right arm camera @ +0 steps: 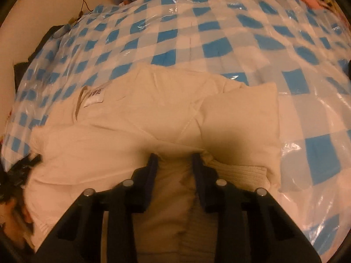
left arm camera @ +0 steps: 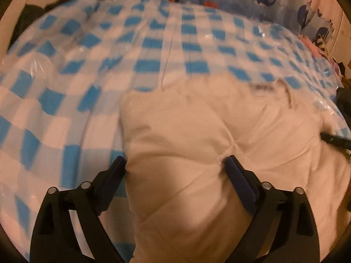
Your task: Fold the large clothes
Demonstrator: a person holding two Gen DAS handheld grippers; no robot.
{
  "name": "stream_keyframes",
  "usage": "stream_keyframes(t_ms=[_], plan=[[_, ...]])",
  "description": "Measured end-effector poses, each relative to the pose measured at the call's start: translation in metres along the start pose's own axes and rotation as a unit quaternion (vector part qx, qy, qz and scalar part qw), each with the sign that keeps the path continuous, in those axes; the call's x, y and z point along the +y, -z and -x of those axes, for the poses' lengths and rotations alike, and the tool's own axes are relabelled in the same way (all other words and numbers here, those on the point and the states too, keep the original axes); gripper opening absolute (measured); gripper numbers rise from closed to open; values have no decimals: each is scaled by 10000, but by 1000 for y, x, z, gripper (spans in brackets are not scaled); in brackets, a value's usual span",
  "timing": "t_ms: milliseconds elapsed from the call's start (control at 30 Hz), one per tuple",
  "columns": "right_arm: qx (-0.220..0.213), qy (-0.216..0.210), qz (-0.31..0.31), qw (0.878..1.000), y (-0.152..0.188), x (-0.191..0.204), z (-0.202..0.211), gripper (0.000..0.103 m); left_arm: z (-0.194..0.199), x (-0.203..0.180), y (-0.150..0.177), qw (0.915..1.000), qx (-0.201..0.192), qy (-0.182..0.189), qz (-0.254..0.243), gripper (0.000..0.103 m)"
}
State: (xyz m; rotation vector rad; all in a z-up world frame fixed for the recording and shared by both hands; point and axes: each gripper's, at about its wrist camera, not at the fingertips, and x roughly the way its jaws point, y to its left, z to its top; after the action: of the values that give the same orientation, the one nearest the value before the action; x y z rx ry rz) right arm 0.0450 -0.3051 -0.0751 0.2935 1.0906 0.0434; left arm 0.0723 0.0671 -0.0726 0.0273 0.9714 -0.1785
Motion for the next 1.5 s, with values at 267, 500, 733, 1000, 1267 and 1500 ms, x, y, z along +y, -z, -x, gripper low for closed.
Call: stream_keyframes(t_ms=[267,500,733,1000,1267,1500], plan=[[-865,680,795,9907,17,12,54,55,54,-11,20,9904,-1140,-586,-516,90],[-543,426,691,9952,28,-5,44,58,51,-17,28,9895,-1065,-593,-780,91],[-864,320,912,9916,70,-2,105,63,90,-29,49,9821,-1333,-630,-1172,91],[-606,142,614,9962,118,-31,129,69,131,-38,68,9767,-1462,-649,-1434,91],[-427,-32,86,9990,164,-70,157,73,174,-54,87,9653,-1719,-765,-1809,91],[-290,28,-357,9989,211,-105,187,76,221,-68,103,9542,-1981,-873,-2066,91]])
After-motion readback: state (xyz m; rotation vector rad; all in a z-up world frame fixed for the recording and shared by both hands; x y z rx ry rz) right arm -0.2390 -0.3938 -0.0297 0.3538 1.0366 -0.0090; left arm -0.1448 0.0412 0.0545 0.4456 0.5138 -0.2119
